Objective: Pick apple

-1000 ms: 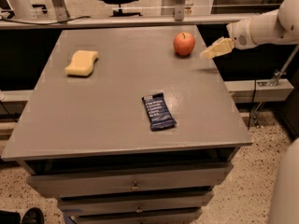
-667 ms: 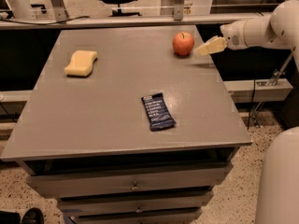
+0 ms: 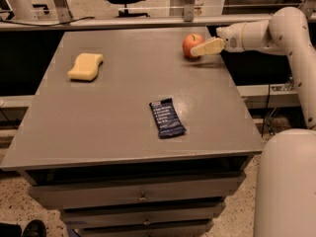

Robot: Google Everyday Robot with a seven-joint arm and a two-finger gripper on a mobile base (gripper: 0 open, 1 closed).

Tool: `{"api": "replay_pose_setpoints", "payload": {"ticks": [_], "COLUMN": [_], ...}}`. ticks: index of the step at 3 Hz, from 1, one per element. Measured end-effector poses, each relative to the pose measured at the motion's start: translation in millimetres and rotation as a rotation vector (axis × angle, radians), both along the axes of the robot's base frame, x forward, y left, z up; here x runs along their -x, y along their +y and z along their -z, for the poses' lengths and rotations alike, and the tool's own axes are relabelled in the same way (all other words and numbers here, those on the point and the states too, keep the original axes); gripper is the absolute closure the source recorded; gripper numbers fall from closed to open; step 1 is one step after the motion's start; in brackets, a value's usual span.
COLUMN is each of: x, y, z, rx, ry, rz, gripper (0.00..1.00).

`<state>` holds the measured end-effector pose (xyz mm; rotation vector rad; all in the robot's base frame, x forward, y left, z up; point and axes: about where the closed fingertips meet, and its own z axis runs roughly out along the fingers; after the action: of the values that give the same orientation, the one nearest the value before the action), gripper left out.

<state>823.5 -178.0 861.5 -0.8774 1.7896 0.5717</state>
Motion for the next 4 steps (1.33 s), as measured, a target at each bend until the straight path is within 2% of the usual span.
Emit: {"api": "replay_pose_setpoints", "payload": {"ticks": [1, 2, 3, 4], "x": [1.2, 7.0, 24.4, 56.7], "y": [22.3, 31.0, 38.0, 59.9], "z": [5.4, 11.3, 5.5, -21.3], "rx": [-0.019, -0.021, -0.037, -0.082], "ry": [0.021, 0.046, 0.069, 0.07], "rz": [-0.045, -0.069, -0.098, -0.174], "gripper": [0.16, 0.39, 0.64, 0.87]}}
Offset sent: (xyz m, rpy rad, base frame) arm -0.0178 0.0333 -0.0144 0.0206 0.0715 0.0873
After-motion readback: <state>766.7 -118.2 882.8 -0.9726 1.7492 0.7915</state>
